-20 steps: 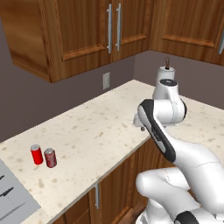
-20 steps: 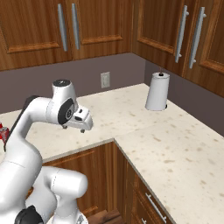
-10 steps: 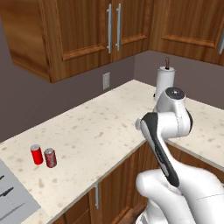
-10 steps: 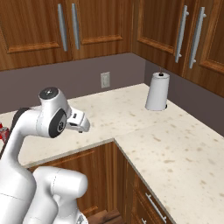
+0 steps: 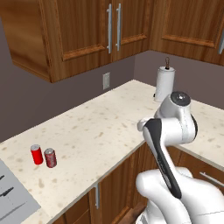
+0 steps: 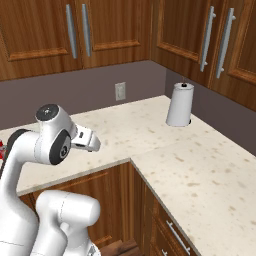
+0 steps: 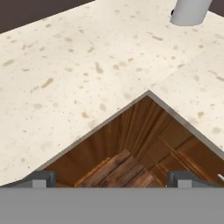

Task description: Four empty soda cans are scattered around the kitchen. Gather all the cans and cluster them next to the stove for recycling.

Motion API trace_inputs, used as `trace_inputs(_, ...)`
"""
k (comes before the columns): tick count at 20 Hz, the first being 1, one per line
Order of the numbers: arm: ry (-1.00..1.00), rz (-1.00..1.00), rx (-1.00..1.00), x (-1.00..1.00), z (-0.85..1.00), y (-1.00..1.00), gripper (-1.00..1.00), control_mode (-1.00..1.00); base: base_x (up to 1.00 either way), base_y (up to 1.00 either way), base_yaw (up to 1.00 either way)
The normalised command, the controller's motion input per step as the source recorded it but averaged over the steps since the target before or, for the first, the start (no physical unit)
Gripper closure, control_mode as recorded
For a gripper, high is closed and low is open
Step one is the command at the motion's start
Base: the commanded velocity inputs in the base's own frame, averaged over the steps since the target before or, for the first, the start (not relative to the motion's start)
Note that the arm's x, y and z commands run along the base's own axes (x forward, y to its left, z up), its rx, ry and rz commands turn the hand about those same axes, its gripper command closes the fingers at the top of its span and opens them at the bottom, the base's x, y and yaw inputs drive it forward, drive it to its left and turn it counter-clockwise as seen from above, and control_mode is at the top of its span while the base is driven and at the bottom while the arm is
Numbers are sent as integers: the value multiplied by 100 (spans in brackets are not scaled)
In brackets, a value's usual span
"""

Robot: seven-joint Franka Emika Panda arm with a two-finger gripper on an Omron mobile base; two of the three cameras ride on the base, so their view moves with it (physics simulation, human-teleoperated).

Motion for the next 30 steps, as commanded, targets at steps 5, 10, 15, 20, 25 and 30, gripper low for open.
trace_inputs(5, -2, 1, 0, -14, 11, 0, -100, -100, 0, 0, 0)
trace_inputs(10, 0, 1, 0, -3, 0, 0, -100, 100, -1, 0, 0)
trace_inputs(15, 0, 0, 0, 0, 0, 0, -100, 100, -4, 0, 0)
trace_inputs(20, 0, 0, 0, 0, 0, 0, -100, 100, -58, -5, -2)
trace_inputs(25, 0, 0, 0, 0, 0, 0, -100, 100, -77, -11, -6)
trace_inputs(30, 0, 0, 0, 0, 0, 0, -100, 100, -79, -16, -11)
